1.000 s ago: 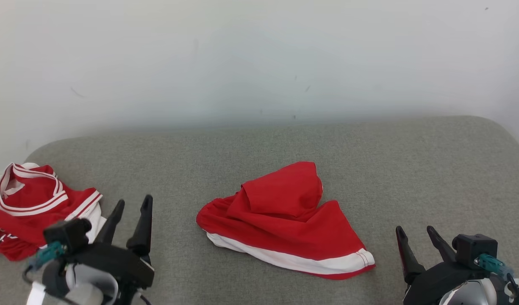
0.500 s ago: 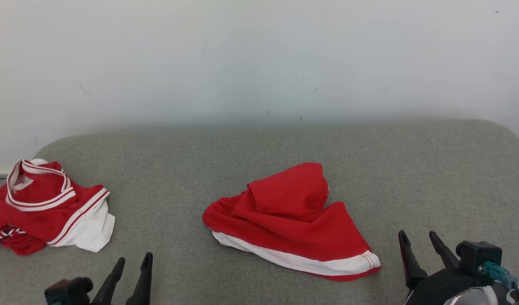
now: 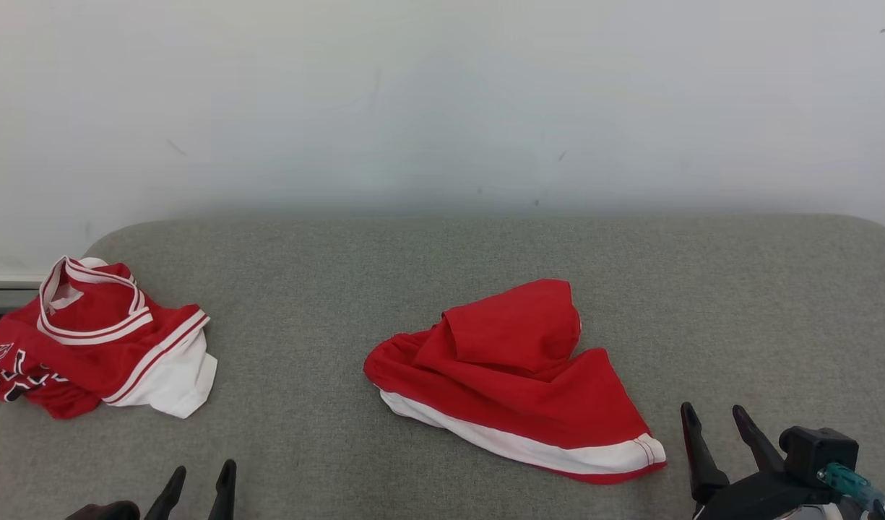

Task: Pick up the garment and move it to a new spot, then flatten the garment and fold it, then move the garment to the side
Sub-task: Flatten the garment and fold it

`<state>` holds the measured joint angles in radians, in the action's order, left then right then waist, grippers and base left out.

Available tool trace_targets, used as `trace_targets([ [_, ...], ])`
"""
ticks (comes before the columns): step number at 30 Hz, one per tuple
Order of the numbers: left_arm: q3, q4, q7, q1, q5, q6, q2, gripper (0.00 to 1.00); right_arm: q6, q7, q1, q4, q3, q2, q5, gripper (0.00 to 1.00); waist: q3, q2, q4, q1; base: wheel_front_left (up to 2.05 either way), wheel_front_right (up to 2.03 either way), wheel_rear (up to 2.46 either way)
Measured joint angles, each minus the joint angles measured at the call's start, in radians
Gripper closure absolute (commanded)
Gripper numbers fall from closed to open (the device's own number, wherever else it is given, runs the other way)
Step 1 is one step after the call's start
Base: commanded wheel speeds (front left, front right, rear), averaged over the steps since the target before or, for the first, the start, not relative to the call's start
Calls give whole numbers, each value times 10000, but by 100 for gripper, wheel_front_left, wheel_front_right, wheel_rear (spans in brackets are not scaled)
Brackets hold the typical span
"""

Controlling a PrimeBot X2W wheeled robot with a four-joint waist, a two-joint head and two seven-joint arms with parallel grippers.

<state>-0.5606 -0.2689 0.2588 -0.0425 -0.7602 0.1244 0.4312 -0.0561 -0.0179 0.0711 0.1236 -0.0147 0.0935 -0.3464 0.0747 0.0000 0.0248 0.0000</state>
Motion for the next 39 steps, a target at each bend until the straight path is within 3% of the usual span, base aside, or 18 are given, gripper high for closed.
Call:
trace_targets([
  [20,468,349,-224,224,792,0,-610,0,33,284,15,324,-90,-13,-38,0,77,0,-10,0,0,0,0],
  [39,761,497,-1254,204,1168,0,-861,0,46,349,14,407,-150,50,-35,0,-24,0,37,0,0,0,0],
])
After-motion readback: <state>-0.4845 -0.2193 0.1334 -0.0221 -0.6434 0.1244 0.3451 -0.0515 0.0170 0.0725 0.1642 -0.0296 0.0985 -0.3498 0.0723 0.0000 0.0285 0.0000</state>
